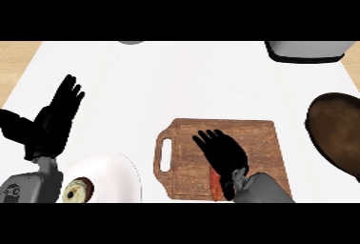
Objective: Pick the sweet potato from the cutting board and place it in the pan
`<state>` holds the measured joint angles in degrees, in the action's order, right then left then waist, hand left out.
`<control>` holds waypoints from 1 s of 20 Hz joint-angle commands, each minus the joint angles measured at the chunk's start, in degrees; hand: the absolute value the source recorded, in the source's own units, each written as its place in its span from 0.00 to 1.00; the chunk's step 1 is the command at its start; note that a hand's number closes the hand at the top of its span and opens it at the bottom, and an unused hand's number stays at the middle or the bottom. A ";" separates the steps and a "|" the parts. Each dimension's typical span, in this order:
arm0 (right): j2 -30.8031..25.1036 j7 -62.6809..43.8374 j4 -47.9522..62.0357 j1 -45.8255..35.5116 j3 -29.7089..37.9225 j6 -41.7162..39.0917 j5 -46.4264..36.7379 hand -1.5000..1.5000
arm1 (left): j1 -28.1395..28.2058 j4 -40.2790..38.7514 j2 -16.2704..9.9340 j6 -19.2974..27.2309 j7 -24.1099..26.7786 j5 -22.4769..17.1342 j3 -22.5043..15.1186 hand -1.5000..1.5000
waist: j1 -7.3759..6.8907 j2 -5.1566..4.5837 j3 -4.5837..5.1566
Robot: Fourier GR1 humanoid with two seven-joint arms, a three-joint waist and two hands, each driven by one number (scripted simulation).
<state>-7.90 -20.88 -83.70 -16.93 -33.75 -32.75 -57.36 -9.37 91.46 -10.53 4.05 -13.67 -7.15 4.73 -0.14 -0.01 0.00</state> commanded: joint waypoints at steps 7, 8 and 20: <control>-2.41 14.10 6.43 -0.42 1.94 7.13 -2.94 1.00 | -1.46 -0.52 1.18 0.95 0.20 1.54 0.47 0.50 | 0.04 -0.03 -0.01; 1.67 13.50 10.34 -2.71 1.65 8.22 -4.27 1.00 | 0.21 2.34 -1.00 -1.47 -2.25 -0.42 1.89 0.50 | -0.18 -0.01 -0.01; 2.39 0.40 -1.08 9.26 11.18 13.86 -6.44 1.00 | 2.99 1.19 0.12 -2.06 0.87 -0.13 2.48 0.50 | 1.35 0.34 0.04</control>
<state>-5.06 -13.85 -81.84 -12.38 -27.24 -22.08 -63.12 -8.25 92.57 -9.96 2.77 -14.03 -6.57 6.22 0.52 0.42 0.16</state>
